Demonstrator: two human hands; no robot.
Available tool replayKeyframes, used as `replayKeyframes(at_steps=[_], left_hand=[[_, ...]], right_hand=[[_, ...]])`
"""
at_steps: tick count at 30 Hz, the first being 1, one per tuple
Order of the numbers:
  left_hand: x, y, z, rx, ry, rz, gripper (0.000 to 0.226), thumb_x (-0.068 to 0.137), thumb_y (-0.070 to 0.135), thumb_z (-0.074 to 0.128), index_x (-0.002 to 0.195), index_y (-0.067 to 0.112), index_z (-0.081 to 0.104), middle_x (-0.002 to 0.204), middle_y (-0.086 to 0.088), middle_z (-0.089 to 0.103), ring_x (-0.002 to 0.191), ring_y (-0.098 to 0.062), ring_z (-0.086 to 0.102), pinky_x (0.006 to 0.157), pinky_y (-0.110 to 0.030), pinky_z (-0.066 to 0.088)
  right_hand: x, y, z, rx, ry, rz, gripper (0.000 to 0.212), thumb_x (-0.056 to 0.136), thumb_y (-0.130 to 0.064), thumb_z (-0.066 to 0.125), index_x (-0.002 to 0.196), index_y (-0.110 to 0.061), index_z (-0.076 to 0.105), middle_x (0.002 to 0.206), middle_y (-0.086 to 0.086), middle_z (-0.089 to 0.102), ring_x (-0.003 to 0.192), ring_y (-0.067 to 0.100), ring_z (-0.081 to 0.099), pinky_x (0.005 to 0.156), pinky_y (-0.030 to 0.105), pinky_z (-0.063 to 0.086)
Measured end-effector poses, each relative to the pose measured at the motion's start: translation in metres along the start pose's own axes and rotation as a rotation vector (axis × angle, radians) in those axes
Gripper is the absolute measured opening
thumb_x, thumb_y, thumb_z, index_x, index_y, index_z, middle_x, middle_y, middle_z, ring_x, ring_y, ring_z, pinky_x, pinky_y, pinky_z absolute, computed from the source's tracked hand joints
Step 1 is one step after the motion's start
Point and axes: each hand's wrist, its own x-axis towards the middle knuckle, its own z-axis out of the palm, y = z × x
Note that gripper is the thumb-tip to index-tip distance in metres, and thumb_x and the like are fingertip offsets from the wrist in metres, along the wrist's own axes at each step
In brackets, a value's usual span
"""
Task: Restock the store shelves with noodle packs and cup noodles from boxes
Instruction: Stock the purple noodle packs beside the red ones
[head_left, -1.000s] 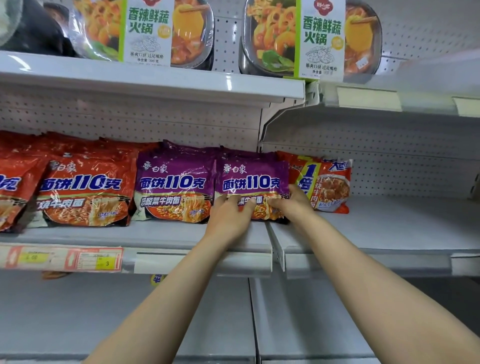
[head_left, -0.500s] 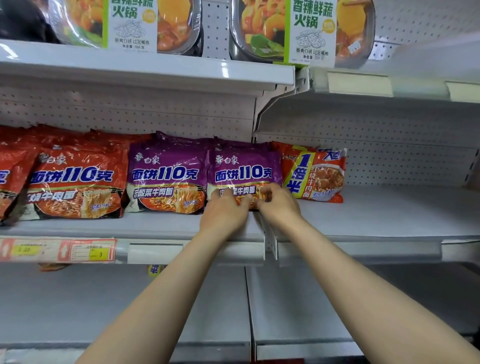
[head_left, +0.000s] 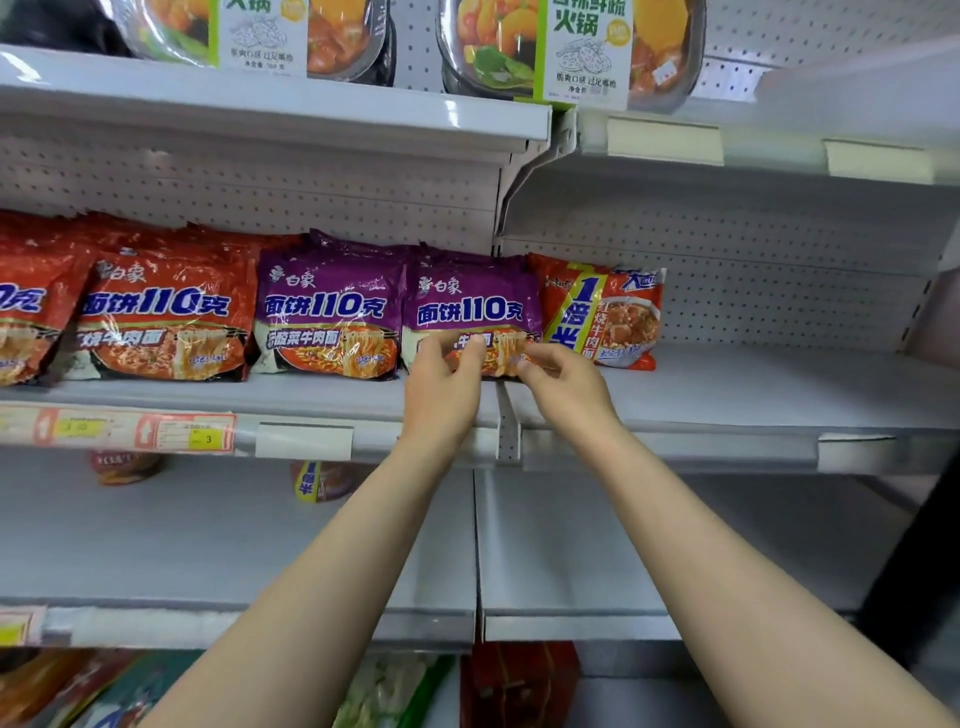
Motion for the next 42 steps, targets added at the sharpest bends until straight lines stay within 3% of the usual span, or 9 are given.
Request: replayKeyframes(at_steps=[4, 8, 15, 20, 29, 32, 35, 38, 42], left_hand=[[-0.037, 0.007, 0.012, -0.122, 0.059, -0.030, 0.031, 0.101, 0.036, 0.056, 0.127, 0.018, 0.057, 0.119, 0.006, 0.061, 0.101, 0.000, 0.057, 0.083, -0.016, 0.042], [-0.076, 0.001, 0.028, -0.143, 0.027, -0.102, 0.030, 0.101, 0.037, 0.055, 0.124, 0.019, 0.058, 0.115, 0.007, 0.062, 0.100, 0.000, 0.057, 0.075, -0.011, 0.041], [-0.141, -0.032, 0.048, -0.098, -0.018, -0.255, 0.026, 0.099, 0.045, 0.055, 0.111, 0.022, 0.061, 0.107, 0.001, 0.064, 0.101, -0.017, 0.060, 0.087, -0.033, 0.047], [-0.185, -0.065, 0.053, -0.026, -0.020, -0.390, 0.027, 0.097, 0.051, 0.053, 0.103, 0.025, 0.058, 0.107, 0.000, 0.065, 0.106, -0.025, 0.062, 0.096, -0.044, 0.050], [-0.294, -0.163, 0.054, 0.115, -0.103, -0.714, 0.033, 0.100, 0.046, 0.054, 0.101, 0.013, 0.061, 0.091, 0.002, 0.064, 0.096, -0.021, 0.063, 0.081, -0.032, 0.042], [-0.319, -0.198, 0.057, 0.155, -0.155, -0.824, 0.033, 0.099, 0.049, 0.055, 0.102, 0.016, 0.060, 0.102, -0.006, 0.067, 0.104, -0.028, 0.063, 0.092, -0.040, 0.050], [-0.343, -0.219, 0.059, 0.185, -0.221, -0.925, 0.041, 0.099, 0.050, 0.053, 0.112, 0.012, 0.059, 0.112, -0.012, 0.067, 0.107, -0.031, 0.063, 0.098, -0.047, 0.050], [-0.360, -0.247, 0.065, 0.215, -0.287, -0.948, 0.035, 0.100, 0.047, 0.053, 0.097, 0.014, 0.063, 0.107, -0.014, 0.071, 0.103, -0.030, 0.066, 0.098, -0.046, 0.050], [-0.372, -0.280, 0.076, 0.244, -0.404, -0.995, 0.031, 0.103, 0.044, 0.048, 0.110, 0.017, 0.061, 0.107, -0.002, 0.061, 0.104, -0.024, 0.057, 0.095, -0.039, 0.046]], right_hand=[[-0.032, 0.002, -0.020, 0.051, 0.026, 0.000, 0.033, 0.098, -0.032, 0.061, 0.130, -0.023, 0.063, 0.126, -0.007, 0.063, 0.115, 0.011, 0.058, 0.098, 0.029, 0.047], [-0.063, 0.015, -0.037, 0.051, -0.004, 0.043, 0.034, 0.099, -0.031, 0.061, 0.132, -0.023, 0.061, 0.120, -0.012, 0.059, 0.113, 0.008, 0.056, 0.094, 0.027, 0.046], [-0.116, 0.062, -0.056, 0.039, -0.039, 0.184, 0.029, 0.097, -0.031, 0.063, 0.124, -0.023, 0.065, 0.125, -0.003, 0.066, 0.116, 0.014, 0.060, 0.101, 0.034, 0.049], [-0.157, 0.099, -0.063, -0.017, -0.094, 0.301, 0.036, 0.097, -0.033, 0.062, 0.130, -0.022, 0.063, 0.125, -0.004, 0.063, 0.108, 0.011, 0.057, 0.097, 0.030, 0.047], [-0.251, 0.210, -0.045, -0.097, -0.234, 0.582, 0.037, 0.097, -0.032, 0.062, 0.129, -0.015, 0.065, 0.130, 0.001, 0.065, 0.121, 0.018, 0.058, 0.104, 0.031, 0.045], [-0.274, 0.246, -0.038, -0.118, -0.279, 0.713, 0.034, 0.098, -0.033, 0.060, 0.126, -0.015, 0.066, 0.122, -0.001, 0.066, 0.115, 0.018, 0.059, 0.093, 0.028, 0.044], [-0.297, 0.277, -0.038, -0.131, -0.272, 0.815, 0.018, 0.096, -0.029, 0.060, 0.107, -0.018, 0.070, 0.098, -0.004, 0.068, 0.096, 0.017, 0.064, 0.073, 0.026, 0.043], [-0.313, 0.309, -0.036, -0.140, -0.284, 0.927, 0.018, 0.097, -0.030, 0.059, 0.099, -0.017, 0.071, 0.092, -0.002, 0.068, 0.083, 0.012, 0.063, 0.063, 0.024, 0.044], [-0.333, 0.346, -0.026, -0.087, -0.281, 1.074, 0.019, 0.098, -0.034, 0.060, 0.102, -0.019, 0.071, 0.102, 0.002, 0.071, 0.092, 0.021, 0.068, 0.086, 0.036, 0.056]])
